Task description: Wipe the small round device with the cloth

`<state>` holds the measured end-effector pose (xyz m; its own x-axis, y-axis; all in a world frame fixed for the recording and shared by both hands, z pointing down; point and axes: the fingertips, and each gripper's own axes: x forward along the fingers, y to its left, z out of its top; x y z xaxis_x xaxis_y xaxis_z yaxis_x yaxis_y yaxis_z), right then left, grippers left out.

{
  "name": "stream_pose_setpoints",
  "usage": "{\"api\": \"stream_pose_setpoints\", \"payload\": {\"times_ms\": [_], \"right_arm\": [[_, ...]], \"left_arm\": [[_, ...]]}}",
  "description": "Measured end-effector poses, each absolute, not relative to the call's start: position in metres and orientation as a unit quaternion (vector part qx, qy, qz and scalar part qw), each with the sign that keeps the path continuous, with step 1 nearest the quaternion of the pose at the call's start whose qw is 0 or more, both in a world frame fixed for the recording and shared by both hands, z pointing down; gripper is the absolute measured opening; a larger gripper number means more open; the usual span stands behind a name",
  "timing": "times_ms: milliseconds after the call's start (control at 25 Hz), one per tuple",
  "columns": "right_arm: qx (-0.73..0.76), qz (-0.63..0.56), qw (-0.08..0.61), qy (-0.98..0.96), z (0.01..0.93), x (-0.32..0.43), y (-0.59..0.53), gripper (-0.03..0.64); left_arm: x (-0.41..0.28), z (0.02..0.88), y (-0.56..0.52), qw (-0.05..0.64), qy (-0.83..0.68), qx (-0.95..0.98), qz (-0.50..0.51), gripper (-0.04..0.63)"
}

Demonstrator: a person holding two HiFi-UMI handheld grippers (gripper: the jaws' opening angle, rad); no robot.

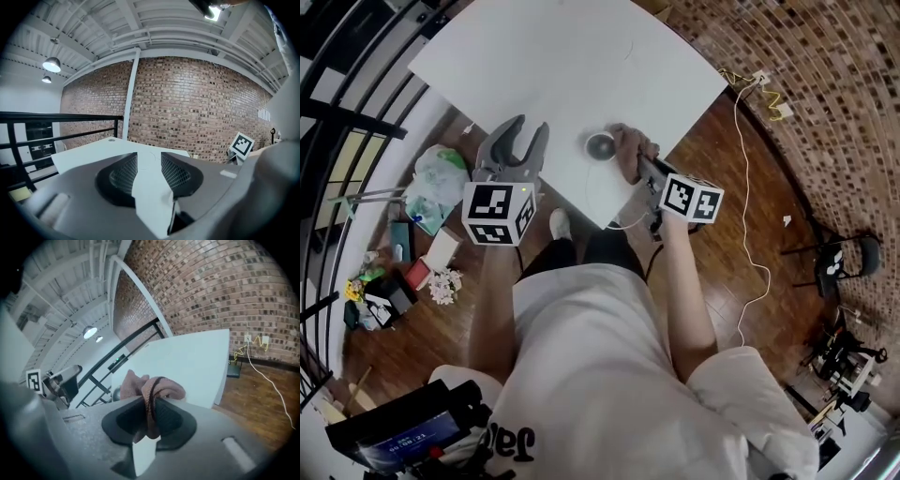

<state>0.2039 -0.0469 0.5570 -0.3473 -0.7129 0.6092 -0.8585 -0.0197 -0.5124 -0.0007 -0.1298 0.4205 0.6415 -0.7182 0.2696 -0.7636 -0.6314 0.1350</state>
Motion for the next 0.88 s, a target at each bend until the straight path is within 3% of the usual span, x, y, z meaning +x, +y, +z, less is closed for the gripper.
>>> {"api": "stream_pose_setpoints", "payload": {"times_ms": [120,240,360,480,640,880], "right_arm": [[0.535,0.399,0.039,-0.744,0.496,0.180,-0.060,0.046],[0.471,0.378,0.040,-0.796,0.463,0.127,-0.068,0.046],[0.431,0.366,0.075,-0.821,0.467,0.082,-0.075,0.046],[0.421,0.340,0.160,-0.826,0.496,0.054,-0.079,0.046],[0.449,0.308,0.241,-0.804,0.525,0.066,-0.073,0.046],[0.524,0.330,0.204,-0.758,0.523,0.141,-0.053,0.046]], "left_arm": [[-0.007,0.419,-0.133,0.118,-0.420,0.895,0.091,0.172],[-0.018,0.417,-0.133,0.118,-0.432,0.890,0.087,0.172],[-0.029,0.410,-0.134,0.117,-0.446,0.883,0.082,0.172],[-0.042,0.407,-0.137,0.115,-0.460,0.877,0.078,0.172],[-0.050,0.412,-0.136,0.120,-0.468,0.872,0.079,0.172],[-0.042,0.416,-0.138,0.123,-0.459,0.876,0.079,0.172]]}}
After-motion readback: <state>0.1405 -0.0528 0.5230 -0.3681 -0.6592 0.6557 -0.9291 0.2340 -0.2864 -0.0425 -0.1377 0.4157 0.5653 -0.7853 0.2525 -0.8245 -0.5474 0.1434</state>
